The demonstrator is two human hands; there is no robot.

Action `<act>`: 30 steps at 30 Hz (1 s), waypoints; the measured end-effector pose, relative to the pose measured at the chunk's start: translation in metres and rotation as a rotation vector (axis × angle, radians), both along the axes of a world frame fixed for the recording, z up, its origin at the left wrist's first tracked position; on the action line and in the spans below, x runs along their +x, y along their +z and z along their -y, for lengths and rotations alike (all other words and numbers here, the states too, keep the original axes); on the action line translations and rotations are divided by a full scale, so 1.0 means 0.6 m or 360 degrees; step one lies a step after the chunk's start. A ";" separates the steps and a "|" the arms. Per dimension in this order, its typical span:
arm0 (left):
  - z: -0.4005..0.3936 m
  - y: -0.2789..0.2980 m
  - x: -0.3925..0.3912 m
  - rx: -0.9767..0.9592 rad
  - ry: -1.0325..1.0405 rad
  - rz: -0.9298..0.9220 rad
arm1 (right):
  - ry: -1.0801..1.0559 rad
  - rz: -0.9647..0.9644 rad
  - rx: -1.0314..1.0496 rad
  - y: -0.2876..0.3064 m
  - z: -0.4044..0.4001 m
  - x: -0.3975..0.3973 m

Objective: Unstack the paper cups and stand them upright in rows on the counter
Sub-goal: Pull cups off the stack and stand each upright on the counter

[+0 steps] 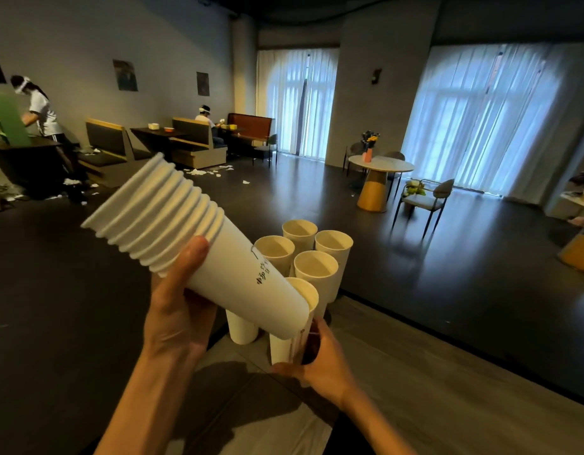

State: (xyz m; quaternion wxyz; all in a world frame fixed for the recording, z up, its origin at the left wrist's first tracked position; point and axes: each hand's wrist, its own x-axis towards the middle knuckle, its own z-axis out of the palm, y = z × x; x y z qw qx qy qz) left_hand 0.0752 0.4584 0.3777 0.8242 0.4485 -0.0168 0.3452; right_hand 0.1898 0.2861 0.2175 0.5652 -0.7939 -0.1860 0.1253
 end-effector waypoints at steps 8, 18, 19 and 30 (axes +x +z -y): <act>0.103 -0.002 0.025 0.0166 -0.0360 -0.0184 | -0.0284 0.0010 0.0152 0.086 0.138 -0.020; 0.237 -0.014 0.049 0.0770 -0.0508 -0.0346 | 0.0303 0.0045 -0.0153 0.177 0.242 -0.076; 0.243 -0.015 0.051 0.0785 -0.0448 -0.0367 | 0.0270 0.0112 -0.0173 0.175 0.249 -0.078; 0.232 0.045 0.080 0.0353 -0.0144 -0.0048 | -0.0469 0.0494 -0.0204 0.094 0.240 0.006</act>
